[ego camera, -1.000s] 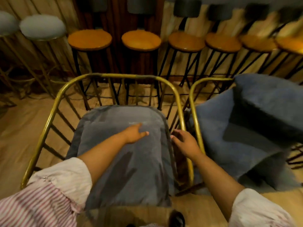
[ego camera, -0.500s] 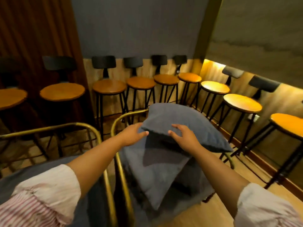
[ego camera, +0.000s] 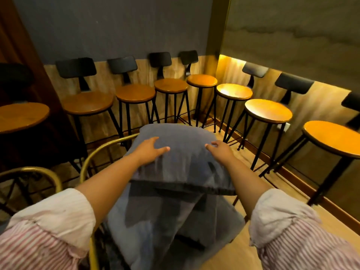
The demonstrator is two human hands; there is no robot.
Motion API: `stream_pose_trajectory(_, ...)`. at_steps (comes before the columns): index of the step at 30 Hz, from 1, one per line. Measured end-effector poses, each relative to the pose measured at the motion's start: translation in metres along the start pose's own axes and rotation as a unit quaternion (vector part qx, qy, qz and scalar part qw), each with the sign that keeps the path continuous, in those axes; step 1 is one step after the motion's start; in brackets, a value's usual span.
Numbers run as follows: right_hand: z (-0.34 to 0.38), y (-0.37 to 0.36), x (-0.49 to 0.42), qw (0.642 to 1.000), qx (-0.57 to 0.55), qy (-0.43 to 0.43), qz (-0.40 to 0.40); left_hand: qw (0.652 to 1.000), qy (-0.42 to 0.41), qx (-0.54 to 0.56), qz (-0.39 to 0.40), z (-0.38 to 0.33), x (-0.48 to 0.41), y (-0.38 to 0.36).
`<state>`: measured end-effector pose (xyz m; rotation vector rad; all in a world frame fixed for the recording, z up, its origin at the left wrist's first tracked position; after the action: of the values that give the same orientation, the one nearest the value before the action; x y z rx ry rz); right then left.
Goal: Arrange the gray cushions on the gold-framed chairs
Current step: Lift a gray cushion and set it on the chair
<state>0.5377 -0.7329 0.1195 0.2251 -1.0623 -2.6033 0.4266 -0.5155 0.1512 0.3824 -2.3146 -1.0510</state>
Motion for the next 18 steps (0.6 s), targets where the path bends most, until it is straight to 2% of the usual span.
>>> stream_pose_trajectory(4,-0.038,-0.026,-0.051,0.995,0.019,-0.085,0.052,0.988,0.145,-0.051,0.019,0.019,-0.090,-0.012)
stream_pose_trajectory(6,-0.058,-0.036,-0.077,0.992,-0.005,-0.119,0.042,0.978,0.200,-0.060,0.015,0.028,-0.130,-0.020)
stream_pose_trajectory(12,-0.105,-0.054,-0.139,0.971,-0.138,-0.195,-0.010,0.971,0.236,0.020,-0.011,0.033,-0.195,-0.020)
stream_pose_trajectory(15,-0.131,-0.060,-0.146,0.944,-0.231,-0.231,-0.043,0.963,0.239,0.125,0.001,0.047,-0.214,-0.022)
stream_pose_trajectory(18,-0.155,-0.065,-0.140,0.926,-0.264,-0.268,-0.018,0.939,0.264,0.220,0.022,0.062,-0.221,-0.027)
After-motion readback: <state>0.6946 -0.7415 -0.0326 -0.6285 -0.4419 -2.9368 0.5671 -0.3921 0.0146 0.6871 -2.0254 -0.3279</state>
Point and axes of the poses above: each hand's wrist, its own x-axis away from the middle knuckle, its own y-axis out of the back of the hand, z = x × y, the point moved 5 cm from there along -x, towards the middle knuckle, and after that the axes turned 15 degrees about y, right-handed, at the moved point
